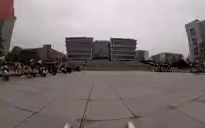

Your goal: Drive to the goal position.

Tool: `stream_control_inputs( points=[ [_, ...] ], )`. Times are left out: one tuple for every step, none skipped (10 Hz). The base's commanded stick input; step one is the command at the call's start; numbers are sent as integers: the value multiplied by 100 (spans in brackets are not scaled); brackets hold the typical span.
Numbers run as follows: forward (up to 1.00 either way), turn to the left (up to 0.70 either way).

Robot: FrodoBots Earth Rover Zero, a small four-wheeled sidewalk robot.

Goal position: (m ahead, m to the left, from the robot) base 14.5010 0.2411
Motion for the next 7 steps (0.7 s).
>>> stream_control_inputs(
  points=[
    [70, 0],
    [70, 0],
    [70, 0],
    [70, 0],
    [70, 0],
    [70, 0],
    [70, 0]
  ],
)
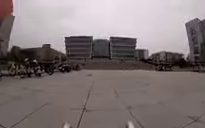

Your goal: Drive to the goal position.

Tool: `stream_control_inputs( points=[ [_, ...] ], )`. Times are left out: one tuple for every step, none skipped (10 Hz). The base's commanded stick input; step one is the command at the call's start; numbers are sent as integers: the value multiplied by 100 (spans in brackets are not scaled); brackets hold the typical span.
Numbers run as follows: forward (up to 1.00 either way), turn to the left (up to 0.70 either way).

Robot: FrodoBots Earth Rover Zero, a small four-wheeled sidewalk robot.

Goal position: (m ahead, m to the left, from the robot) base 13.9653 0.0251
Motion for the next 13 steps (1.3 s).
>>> stream_control_inputs(
  points=[
    [70, 0],
    [70, 0],
    [70, 0],
    [70, 0],
    [70, 0],
    [70, 0],
    [70, 1],
    [70, 0],
    [70, 0],
    [70, 0],
    [70, 0],
    [70, 0],
    [70, 1]
  ],
)
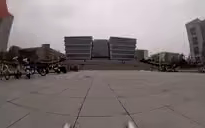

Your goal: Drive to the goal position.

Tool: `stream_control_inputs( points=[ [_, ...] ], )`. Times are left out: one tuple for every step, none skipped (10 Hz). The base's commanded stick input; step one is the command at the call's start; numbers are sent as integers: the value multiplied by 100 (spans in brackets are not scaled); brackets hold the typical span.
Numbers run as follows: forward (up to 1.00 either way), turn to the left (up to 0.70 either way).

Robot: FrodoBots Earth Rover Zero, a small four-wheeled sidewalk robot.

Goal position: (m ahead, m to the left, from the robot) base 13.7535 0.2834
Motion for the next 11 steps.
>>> stream_control_inputs(
  points=[
    [70, 0],
    [70, 1],
    [70, 0],
    [70, 0],
    [70, 0],
    [70, 0],
    [70, 1],
    [70, 0],
    [70, 1],
    [70, 0],
    [70, 0]
  ],
)
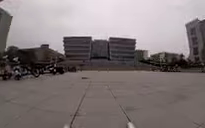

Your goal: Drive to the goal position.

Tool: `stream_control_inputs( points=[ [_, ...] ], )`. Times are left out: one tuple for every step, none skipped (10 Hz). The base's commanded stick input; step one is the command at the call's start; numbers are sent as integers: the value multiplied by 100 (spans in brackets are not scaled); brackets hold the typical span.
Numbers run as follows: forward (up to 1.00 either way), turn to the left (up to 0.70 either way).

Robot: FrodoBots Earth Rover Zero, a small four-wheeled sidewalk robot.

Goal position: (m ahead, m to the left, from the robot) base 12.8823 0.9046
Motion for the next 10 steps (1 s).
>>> stream_control_inputs(
  points=[
    [70, 0],
    [70, 0],
    [70, 0],
    [70, 0],
    [70, 0],
    [70, 0],
    [70, 0],
    [70, 0],
    [70, 1],
    [70, 0]
  ],
)
